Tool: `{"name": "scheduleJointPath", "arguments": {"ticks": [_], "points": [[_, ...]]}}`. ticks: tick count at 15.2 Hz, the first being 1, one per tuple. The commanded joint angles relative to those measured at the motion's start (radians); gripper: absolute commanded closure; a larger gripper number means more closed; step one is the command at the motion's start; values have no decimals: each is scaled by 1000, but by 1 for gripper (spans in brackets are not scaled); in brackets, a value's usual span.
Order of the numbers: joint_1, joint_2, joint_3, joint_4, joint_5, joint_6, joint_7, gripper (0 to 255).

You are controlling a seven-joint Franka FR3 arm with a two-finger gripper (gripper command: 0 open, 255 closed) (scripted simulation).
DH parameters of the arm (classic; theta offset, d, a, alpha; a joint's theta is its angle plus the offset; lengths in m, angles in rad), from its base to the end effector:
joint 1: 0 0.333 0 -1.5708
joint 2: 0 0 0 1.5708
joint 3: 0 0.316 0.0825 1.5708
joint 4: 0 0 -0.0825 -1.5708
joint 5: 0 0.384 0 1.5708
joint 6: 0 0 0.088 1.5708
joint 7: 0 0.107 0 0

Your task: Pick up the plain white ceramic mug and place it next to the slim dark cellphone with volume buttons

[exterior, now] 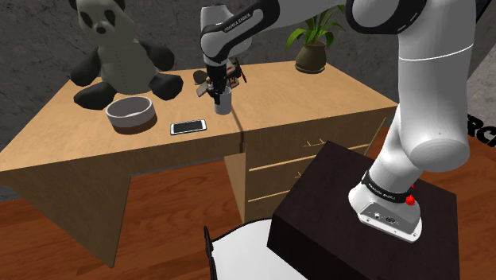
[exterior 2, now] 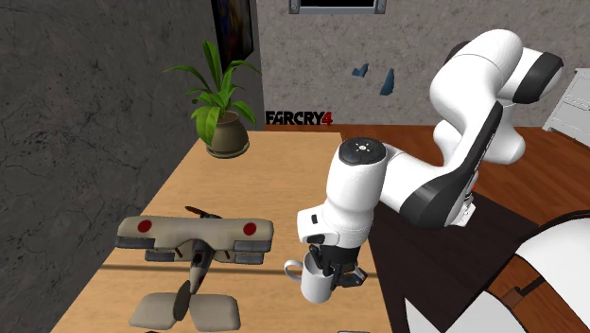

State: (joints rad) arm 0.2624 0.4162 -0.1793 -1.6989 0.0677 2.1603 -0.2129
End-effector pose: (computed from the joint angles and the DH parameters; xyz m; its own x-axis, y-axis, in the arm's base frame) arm 0.6634 0.0701 0.3613 0.9607 0.2734 0.0485 0.2725 -0.9618 0.0248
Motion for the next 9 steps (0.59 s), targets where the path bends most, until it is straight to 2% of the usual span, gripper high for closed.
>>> {"name": "scheduleJointPath", "arguments": {"ticks": [1, 3, 4, 9], "points": [[0, 0, 0, 0, 0, 1, 0, 255], [0, 0, 0, 0, 0, 1, 0, 255], [0, 0, 0, 0, 0, 1, 0, 0], [0, 0, 0, 0, 0, 1, 0, 0]]}}
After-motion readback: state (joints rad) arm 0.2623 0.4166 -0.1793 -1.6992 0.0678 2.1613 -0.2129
